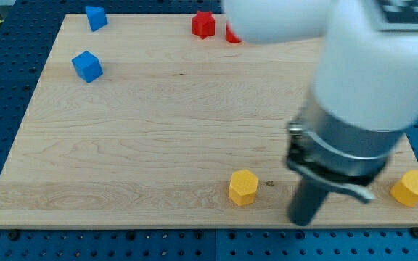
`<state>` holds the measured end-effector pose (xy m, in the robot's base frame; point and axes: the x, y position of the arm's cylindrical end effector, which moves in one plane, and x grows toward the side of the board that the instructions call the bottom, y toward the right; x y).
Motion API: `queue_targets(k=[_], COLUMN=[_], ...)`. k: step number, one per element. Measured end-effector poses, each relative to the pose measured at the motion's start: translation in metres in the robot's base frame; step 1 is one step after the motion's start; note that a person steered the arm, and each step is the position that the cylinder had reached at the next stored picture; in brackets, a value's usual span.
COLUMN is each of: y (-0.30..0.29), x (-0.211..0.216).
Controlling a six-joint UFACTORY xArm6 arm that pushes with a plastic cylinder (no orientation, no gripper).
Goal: Point your arm at the green circle
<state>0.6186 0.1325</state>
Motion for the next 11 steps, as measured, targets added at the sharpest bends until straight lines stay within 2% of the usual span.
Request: queue_targets(k=[1,2,3,4,8,9,11], y=[0.03,0.016,-0.027,-0.078,-0.083,-0.049,0.065], x=[-0.017,-0.077,-0.14,-0.174,-0.174,-0.193,-0.266])
